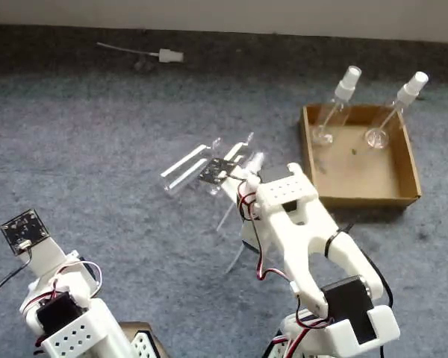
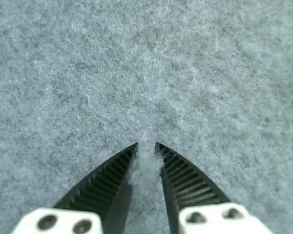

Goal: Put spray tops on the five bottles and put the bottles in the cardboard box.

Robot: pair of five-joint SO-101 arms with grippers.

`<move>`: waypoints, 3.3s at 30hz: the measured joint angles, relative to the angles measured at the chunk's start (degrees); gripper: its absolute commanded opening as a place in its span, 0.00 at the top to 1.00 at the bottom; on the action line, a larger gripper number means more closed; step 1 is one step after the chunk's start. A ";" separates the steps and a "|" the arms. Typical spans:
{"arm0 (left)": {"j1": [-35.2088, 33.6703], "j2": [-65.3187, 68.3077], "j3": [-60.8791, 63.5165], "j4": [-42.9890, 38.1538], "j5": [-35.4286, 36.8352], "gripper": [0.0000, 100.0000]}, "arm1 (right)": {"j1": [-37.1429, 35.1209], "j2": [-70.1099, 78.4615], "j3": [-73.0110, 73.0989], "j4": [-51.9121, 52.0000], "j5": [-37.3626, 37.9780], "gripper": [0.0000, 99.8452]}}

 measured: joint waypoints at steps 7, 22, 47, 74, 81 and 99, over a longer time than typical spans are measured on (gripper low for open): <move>0.00 0.00 0.00 0.00 0.00 0.99 | -4.48 0.00 0.00 -9.23 0.00 0.99; 0.00 0.00 0.00 0.00 0.00 0.99 | -5.01 0.00 -24.18 14.51 5.54 0.93; 0.00 0.00 0.00 0.00 0.00 0.99 | 5.54 0.00 -15.38 21.71 43.08 0.65; 0.00 0.00 0.00 0.00 0.00 0.99 | 8.62 7.74 -2.73 3.25 43.43 0.65; 0.00 0.00 0.00 0.00 0.00 0.99 | 3.96 7.74 -2.73 -0.26 37.27 0.75; 0.00 0.00 0.00 0.00 0.00 0.99 | 4.13 2.81 -13.27 9.49 20.40 0.98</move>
